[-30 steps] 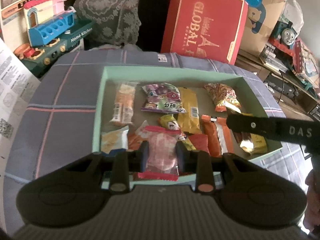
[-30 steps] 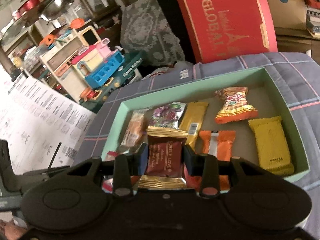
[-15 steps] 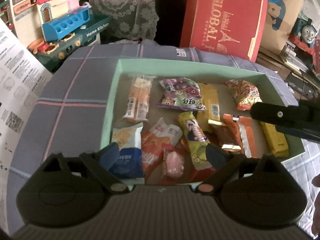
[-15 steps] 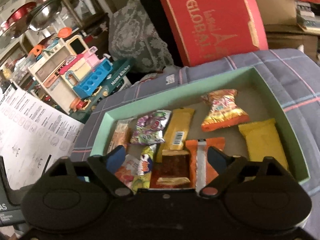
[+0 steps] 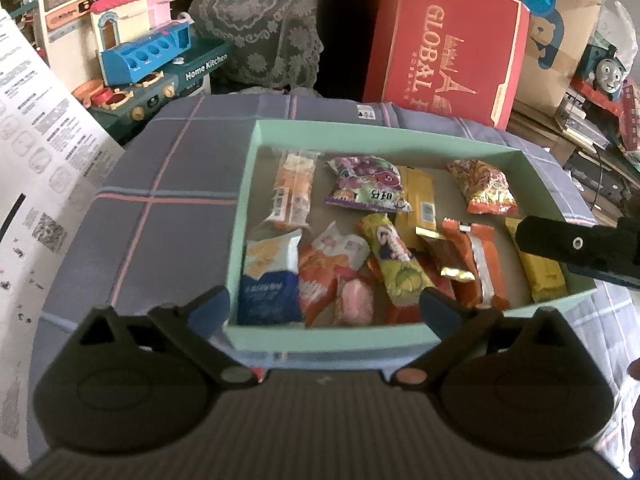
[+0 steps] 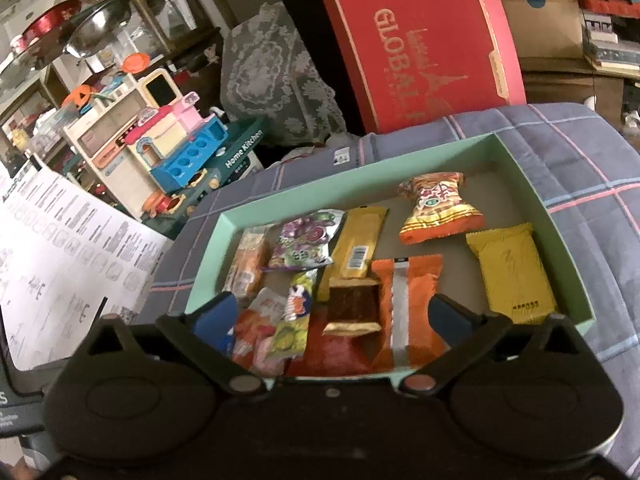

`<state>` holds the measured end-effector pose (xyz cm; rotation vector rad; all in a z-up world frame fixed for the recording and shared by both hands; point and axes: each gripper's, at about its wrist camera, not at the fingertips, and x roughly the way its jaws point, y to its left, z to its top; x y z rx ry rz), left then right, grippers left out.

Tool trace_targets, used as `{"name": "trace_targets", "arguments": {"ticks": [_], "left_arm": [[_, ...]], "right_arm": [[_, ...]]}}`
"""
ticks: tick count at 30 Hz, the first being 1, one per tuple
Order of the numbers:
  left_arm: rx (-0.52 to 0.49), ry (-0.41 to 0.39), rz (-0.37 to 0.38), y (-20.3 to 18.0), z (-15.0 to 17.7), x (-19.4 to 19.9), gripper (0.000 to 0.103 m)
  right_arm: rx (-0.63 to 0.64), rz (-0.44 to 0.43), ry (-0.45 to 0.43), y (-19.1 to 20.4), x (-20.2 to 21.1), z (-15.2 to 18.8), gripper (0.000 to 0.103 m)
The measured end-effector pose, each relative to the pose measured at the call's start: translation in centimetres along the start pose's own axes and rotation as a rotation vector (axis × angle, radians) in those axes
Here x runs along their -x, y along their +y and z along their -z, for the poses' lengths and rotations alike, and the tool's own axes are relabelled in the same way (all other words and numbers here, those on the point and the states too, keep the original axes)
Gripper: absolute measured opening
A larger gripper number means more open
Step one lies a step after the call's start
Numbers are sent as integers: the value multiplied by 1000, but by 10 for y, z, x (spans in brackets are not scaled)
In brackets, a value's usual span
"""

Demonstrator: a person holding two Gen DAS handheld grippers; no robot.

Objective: Organize snacks
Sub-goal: 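Move the left tool over the red packet while the right tool grasps the floral candy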

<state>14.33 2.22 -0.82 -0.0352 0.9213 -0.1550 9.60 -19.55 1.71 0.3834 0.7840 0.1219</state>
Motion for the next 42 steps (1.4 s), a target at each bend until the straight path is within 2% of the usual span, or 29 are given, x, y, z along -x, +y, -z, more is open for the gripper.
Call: {"name": "trace_targets", "arguments": {"ticks": [10, 16, 21, 35, 42], "left_arm": [[29, 25, -37, 28, 44, 28, 103], [92, 77, -54, 52, 77, 32, 103], [103, 111, -74, 62, 101, 31, 103], [162, 145, -76, 78, 122, 24, 103], [199, 151, -57, 93, 124, 19, 103]], "right_arm": [[32, -21, 55, 15, 22, 32, 103], [25, -37, 113, 14, 28, 62, 103], [33, -29, 162, 15, 29, 86, 103], [123, 5, 270, 31, 24, 132, 103], [206, 7, 281, 53, 14, 139, 78]]}}
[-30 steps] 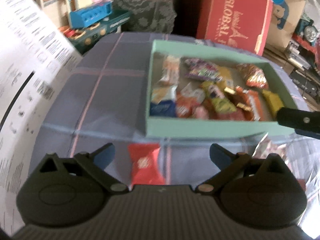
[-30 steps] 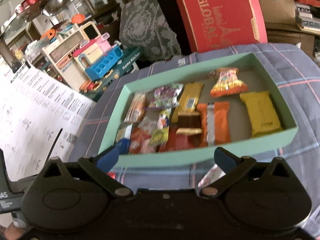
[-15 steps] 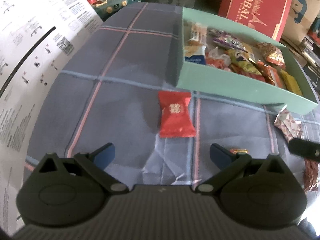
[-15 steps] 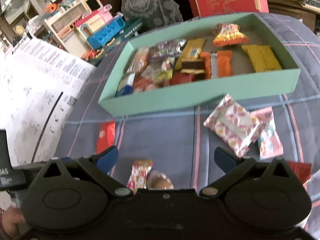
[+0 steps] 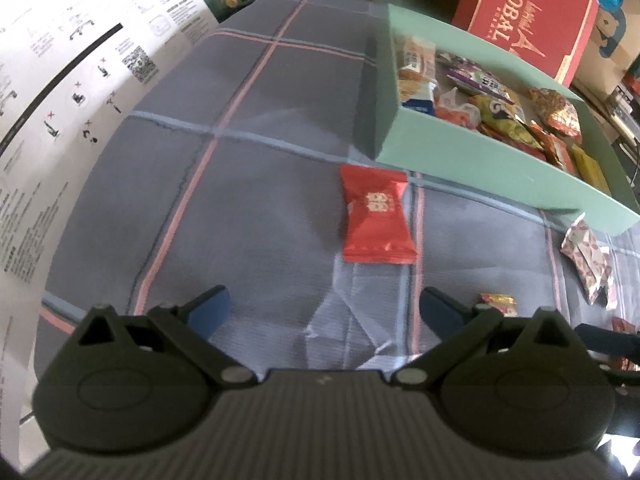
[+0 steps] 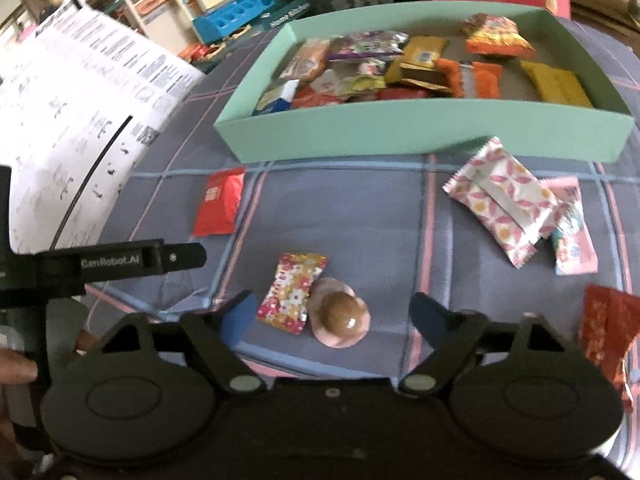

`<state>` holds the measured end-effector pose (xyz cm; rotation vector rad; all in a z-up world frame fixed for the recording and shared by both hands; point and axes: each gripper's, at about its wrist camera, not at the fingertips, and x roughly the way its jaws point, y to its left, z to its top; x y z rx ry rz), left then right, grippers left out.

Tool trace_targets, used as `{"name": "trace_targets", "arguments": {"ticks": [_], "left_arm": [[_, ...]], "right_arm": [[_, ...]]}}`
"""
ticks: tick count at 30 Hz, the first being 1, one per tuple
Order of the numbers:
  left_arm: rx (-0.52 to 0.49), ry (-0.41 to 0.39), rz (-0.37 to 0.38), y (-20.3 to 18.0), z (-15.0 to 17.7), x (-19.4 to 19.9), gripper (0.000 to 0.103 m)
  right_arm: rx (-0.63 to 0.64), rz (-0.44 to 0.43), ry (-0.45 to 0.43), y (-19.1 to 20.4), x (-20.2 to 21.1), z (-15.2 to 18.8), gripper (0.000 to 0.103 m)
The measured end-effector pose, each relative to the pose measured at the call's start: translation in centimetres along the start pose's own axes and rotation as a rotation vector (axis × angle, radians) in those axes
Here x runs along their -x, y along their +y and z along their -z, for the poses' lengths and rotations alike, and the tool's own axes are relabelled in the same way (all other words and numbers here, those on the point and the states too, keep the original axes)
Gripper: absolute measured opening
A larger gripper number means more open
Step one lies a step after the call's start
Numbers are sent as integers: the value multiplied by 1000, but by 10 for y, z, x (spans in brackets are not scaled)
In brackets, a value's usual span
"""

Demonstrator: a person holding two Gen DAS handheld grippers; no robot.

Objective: Organize snacks
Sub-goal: 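Move the left tool over the red packet while the right tool grasps the floral candy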

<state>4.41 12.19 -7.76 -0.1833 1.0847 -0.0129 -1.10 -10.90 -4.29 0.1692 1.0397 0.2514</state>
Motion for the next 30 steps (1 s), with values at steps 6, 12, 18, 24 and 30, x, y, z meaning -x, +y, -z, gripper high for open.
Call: {"name": "trace_targets", "arguments": {"ticks": [6, 12, 18, 24, 30], "left_arm": [[39, -14, -6, 14, -8, -2, 103], [20, -21, -17, 7, -21, -9, 103], [-4, -42, -49, -9, -33, -21, 103], [-28, -43, -61, -24, -41, -33, 86], [-119, -58, -96, -42, -40, -40, 70]], "right_arm": [[85, 5, 9, 24, -16, -10, 58], [159, -7, 42, 44, -37, -10, 40], [188, 17, 22, 39, -37, -6, 25], [121, 31, 3, 8, -30, -10, 24], [93, 4, -5, -2, -25, -8, 24]]}}
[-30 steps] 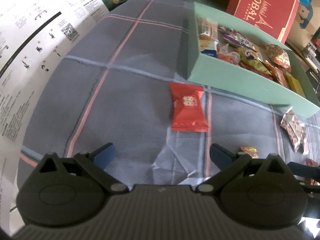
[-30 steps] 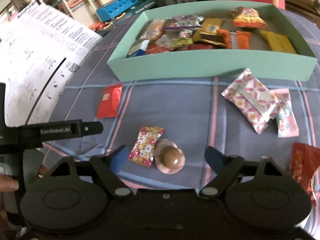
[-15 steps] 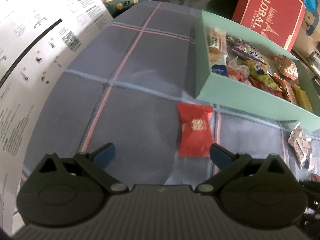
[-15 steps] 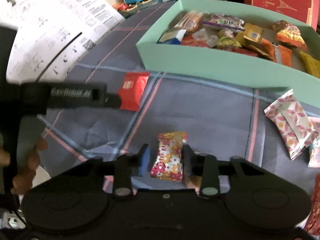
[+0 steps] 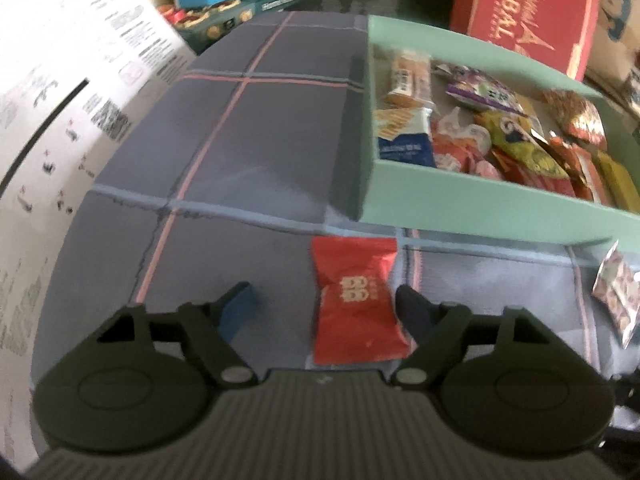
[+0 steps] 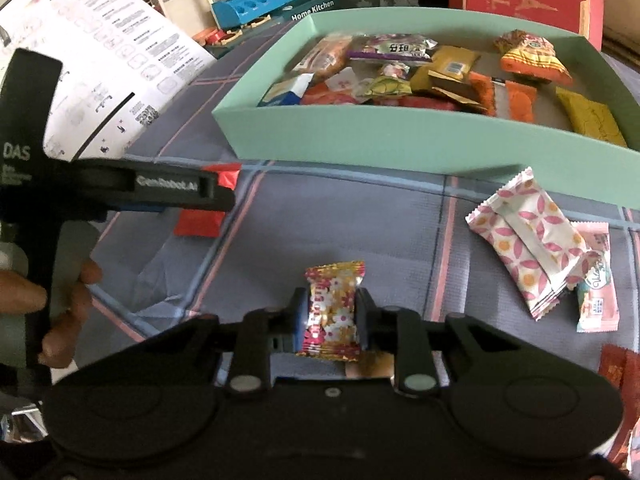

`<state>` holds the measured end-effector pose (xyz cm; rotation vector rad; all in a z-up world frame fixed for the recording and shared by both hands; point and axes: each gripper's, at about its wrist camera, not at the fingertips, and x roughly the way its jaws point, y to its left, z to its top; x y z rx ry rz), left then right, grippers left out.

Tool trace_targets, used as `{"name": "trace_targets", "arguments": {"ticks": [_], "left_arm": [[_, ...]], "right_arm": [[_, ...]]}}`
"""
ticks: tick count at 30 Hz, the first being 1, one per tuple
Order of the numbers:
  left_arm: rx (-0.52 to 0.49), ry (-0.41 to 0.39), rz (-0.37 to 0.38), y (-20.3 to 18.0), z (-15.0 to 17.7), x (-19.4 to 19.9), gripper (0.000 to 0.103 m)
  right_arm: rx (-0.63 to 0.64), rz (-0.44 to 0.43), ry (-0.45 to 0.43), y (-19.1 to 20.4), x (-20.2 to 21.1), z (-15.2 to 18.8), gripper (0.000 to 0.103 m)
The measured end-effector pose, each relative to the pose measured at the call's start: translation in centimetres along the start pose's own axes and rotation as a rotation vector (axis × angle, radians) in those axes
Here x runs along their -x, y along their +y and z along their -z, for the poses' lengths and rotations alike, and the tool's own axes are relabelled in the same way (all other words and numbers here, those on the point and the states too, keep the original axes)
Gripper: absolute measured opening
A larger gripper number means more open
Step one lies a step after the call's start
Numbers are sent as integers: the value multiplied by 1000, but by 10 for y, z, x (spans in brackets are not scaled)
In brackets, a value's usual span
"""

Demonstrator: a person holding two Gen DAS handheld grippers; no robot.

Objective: Organize snacks
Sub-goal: 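Grasp the red packet with the left tool while the right tool holds the floral candy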

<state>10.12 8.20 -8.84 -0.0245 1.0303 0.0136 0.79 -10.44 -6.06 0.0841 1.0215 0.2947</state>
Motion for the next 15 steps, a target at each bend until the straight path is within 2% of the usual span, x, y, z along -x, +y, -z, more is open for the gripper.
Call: {"name": "trace_targets", "arguments": {"ticks": [1, 2, 3, 4, 8, 15], "left_arm": [[-21, -6, -6, -3, 1, 0, 66], [-46, -15, -13, -6, 1, 1, 56], [-60, -23, -5, -8, 2, 2, 42], [-69, -28, 3, -10, 2, 4, 36], [-76, -23, 0, -12, 3, 6, 35], [-30, -13, 38, 2, 6, 22, 34]], "right_arm": [[-7, -6, 1, -1, 0, -1, 24], [-18, -13, 3, -3, -1, -2, 24], [-28, -19, 3, -4, -2, -4, 24], [-38, -23, 2, -6, -1, -4, 24], [-62, -26, -6, -10, 3, -4, 24], [-119, -38, -44, -23, 21, -7, 24]]}}
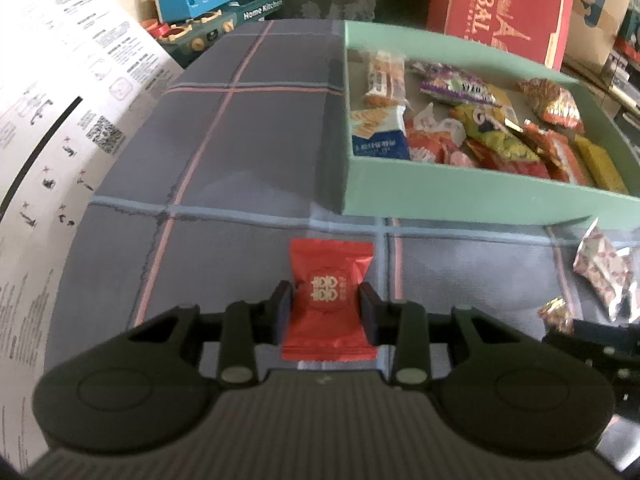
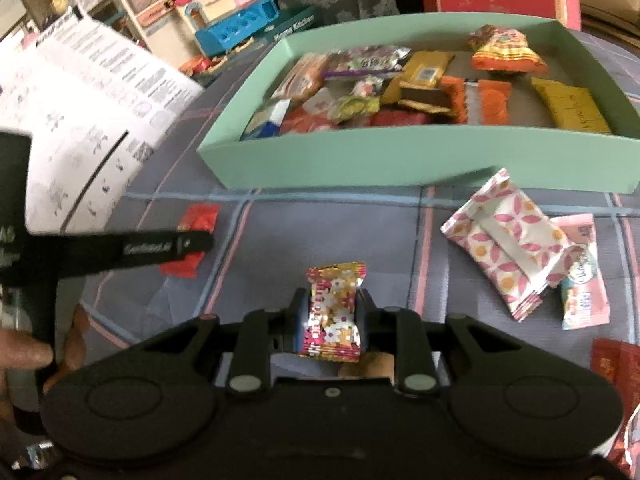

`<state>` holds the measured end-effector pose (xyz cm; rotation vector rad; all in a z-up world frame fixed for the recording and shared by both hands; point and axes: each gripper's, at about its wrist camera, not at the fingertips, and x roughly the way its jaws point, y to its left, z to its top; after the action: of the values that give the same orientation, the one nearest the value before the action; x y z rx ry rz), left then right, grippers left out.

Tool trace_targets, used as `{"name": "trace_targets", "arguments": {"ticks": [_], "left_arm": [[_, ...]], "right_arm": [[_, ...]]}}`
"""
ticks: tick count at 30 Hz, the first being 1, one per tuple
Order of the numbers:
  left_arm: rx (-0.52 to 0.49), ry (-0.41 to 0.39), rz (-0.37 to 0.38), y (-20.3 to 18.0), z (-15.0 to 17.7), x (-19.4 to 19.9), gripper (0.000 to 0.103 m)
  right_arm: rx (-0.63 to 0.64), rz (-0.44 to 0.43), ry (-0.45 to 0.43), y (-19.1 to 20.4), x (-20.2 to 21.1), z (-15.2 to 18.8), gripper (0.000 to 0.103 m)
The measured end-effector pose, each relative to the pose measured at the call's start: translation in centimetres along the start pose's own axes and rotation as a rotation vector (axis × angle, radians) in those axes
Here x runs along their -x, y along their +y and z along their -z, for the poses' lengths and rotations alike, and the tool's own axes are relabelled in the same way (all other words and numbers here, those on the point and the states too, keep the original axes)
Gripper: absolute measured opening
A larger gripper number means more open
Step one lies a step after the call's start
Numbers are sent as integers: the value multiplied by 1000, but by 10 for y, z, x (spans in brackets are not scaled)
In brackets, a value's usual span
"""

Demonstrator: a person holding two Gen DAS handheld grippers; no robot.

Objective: Organize snacks
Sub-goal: 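Grasp the red packet with the left tool while the right tool holds the floral candy, then carry both snacks into the green box and open both tools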

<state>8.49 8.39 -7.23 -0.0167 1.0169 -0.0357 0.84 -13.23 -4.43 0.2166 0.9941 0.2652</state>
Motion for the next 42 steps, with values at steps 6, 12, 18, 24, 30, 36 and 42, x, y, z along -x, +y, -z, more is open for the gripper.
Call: {"name": "trace_targets", "arguments": {"ticks": [6, 12, 18, 24, 30, 36, 42], "left_arm": [[7, -64, 37, 4, -17, 28, 34], [-19, -116, 84, -16, -56, 38, 34], [-32, -109, 118, -40, -106, 16, 35], [-70, -94, 104, -59, -140, -15, 35], [-73, -70, 103, -65, -152, -38, 35], [-57, -62, 82, -65, -163, -56, 43], [-36, -78, 20, -61, -164, -61, 90]], "right_arm": [[-30, -27, -63, -6, 22, -21, 24], [-62, -56, -135, -10, 31, -66, 24], [-87, -64, -180, -12, 21, -115, 24], [-167, -82, -176, -26, -6, -150, 24], [-170, -89, -149, -27, -38, -173, 24], [-185, -116, -149, -25, -53, -188, 30], [-181, -109, -186, -26, -49, -192, 75]]}}
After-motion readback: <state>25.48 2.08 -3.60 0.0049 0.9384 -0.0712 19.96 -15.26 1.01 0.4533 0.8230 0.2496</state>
